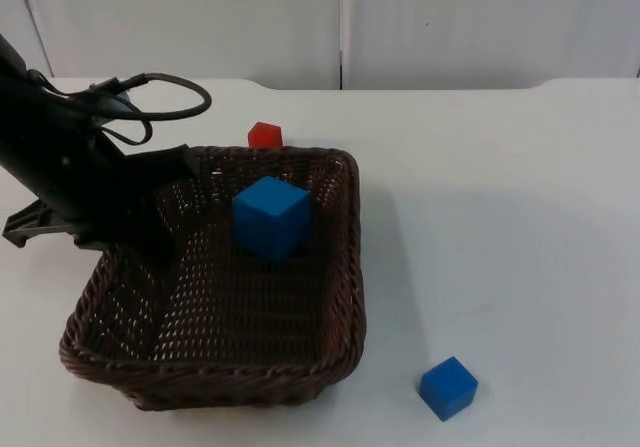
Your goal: Pick up the basket with the left hand and place the largest block into the basket with the right hand.
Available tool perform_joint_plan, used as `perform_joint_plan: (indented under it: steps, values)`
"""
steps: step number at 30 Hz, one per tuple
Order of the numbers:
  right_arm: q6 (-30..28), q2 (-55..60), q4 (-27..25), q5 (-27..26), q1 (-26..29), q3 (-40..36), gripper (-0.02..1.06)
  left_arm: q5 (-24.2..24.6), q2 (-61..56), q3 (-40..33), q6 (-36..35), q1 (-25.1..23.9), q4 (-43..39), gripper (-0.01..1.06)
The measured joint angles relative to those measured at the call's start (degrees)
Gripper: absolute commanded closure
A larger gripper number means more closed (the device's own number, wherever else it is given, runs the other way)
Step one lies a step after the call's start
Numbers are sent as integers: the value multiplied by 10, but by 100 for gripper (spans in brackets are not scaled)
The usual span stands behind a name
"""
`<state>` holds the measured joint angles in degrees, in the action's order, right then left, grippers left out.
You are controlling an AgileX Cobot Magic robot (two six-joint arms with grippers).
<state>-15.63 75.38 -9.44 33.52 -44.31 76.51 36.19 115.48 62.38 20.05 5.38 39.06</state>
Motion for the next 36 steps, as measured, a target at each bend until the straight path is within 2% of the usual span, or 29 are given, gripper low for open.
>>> perform_joint_plan:
  steps: [14, 16, 19, 20, 23, 25, 27, 36]
  values:
    - [0, 0, 0, -2, 0, 0, 26, -7, 1, 0, 7, 0, -8, 104]
    - [0, 0, 0, -2, 0, 0, 26, -9, 1, 0, 7, 0, -13, 95]
    - [0, 0, 0, -2, 0, 0, 26, -9, 1, 0, 7, 0, -18, 75]
    - [0, 0, 0, -2, 0, 0, 26, -9, 1, 0, 7, 0, -21, 75]
    - [0, 0, 0, -2, 0, 0, 26, -10, 1, 0, 7, 0, -23, 48]
    - [0, 0, 0, -2, 0, 0, 26, -10, 1, 0, 7, 0, -23, 45]
    - [0, 0, 0, -2, 0, 0, 26, -10, 1, 0, 11, 0, -23, 38]
    - [0, 0, 0, -6, 0, 0, 26, 15, -36, 0, 36, 0, -25, 37]
